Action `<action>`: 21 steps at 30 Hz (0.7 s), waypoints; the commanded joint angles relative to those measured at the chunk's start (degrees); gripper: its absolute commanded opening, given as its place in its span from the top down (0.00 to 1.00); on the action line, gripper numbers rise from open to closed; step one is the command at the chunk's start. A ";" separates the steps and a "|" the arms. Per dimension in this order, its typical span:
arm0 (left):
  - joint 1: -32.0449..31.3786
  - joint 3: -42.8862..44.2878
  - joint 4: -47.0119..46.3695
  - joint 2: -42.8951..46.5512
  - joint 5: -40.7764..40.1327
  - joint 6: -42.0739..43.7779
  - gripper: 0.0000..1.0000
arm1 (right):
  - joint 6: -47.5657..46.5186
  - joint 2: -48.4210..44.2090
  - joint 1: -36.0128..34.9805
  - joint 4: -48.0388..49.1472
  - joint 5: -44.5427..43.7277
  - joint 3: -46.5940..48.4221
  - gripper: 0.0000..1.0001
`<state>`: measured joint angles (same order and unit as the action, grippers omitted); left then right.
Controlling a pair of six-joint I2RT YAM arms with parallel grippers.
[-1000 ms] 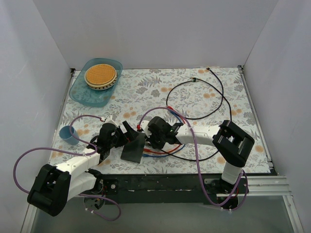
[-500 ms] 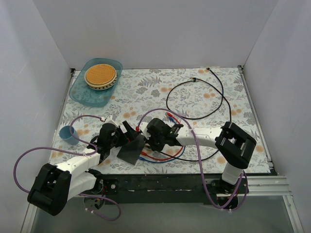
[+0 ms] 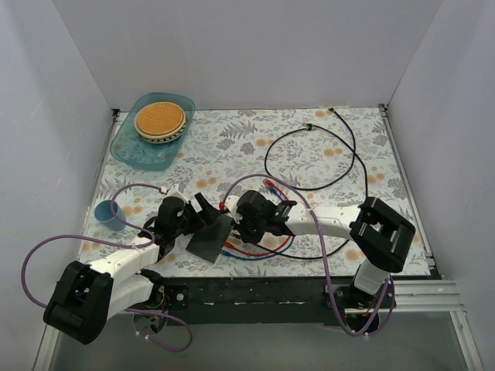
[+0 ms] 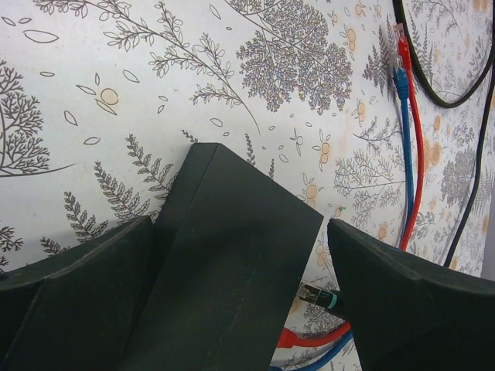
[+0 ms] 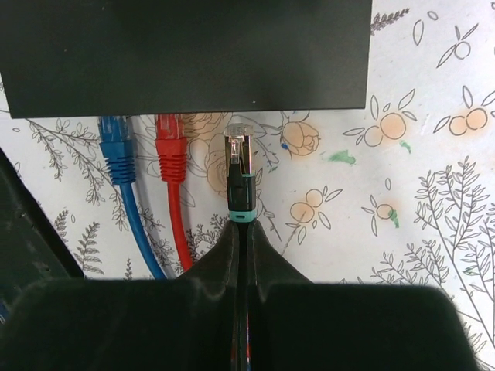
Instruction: Insert the plug into the switch port
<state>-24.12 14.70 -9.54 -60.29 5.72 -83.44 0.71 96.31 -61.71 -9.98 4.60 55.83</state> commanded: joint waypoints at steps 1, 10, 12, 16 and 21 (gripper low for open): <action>-0.23 -1.08 2.25 0.44 1.67 -0.58 0.04 | 1.66 -3.23 -0.51 2.33 0.67 -1.60 0.99; -0.23 -1.25 2.33 0.53 1.58 -0.76 0.04 | 3.86 -2.89 -1.21 4.70 2.51 -3.36 0.99; -0.23 -1.16 2.33 0.61 1.58 -0.67 0.04 | 4.12 -2.01 -1.30 5.40 2.69 -3.01 0.99; -0.23 -1.34 2.42 0.79 1.67 -0.67 0.04 | 4.74 -0.87 -1.74 7.25 2.78 -2.75 0.99; -0.23 -1.43 2.60 1.05 1.58 -0.67 0.04 | 5.53 -0.51 -1.83 8.57 1.64 -2.75 0.99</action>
<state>-24.12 14.59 -9.50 -60.14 5.69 -83.81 4.75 95.29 -63.13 -5.02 6.20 52.69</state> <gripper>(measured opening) 0.959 0.046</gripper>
